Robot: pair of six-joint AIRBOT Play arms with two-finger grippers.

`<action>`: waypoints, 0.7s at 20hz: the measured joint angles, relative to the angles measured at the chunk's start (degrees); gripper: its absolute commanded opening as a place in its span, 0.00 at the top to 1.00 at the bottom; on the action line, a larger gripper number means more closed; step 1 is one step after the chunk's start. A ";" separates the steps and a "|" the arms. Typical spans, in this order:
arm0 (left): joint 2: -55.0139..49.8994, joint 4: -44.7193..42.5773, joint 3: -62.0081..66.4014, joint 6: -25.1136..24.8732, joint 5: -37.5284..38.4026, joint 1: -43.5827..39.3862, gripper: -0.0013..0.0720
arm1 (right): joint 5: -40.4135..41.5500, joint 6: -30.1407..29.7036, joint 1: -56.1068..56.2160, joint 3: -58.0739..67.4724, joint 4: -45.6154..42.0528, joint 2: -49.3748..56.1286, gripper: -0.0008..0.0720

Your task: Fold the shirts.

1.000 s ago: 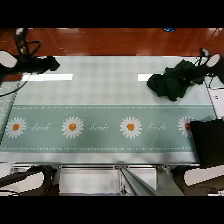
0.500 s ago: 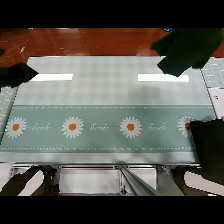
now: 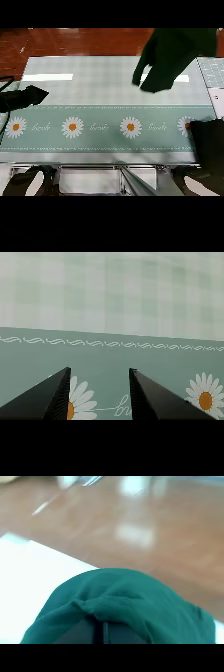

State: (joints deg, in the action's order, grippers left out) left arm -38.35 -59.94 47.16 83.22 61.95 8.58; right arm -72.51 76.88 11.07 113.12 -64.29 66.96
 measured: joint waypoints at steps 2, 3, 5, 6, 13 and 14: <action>0.46 0.50 -0.42 0.00 0.04 -0.09 0.37 | -2.16 -0.44 5.88 -3.48 0.33 -0.31 0.95; 0.57 0.63 -0.52 0.02 0.13 -0.11 0.37 | -2.64 -0.63 8.70 -6.05 0.52 -0.39 0.95; 0.72 0.85 -0.68 0.00 0.26 -0.11 0.37 | -2.56 -0.81 13.05 -12.28 0.17 -0.48 0.95; 0.76 0.85 -0.72 0.00 0.57 -0.13 0.37 | -1.57 -0.76 14.91 -16.44 0.15 -0.52 0.95; 0.35 1.36 -5.01 0.00 2.47 -8.04 0.37 | 10.25 3.30 21.05 -46.14 -0.13 4.94 0.82; -0.02 1.57 -6.56 0.11 2.21 -10.45 0.37 | 11.43 4.22 21.31 -48.17 0.04 6.51 0.50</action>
State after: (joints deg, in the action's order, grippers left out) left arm -38.37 -58.37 40.60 83.33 64.16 -1.87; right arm -61.08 81.10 32.38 64.95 -64.25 73.47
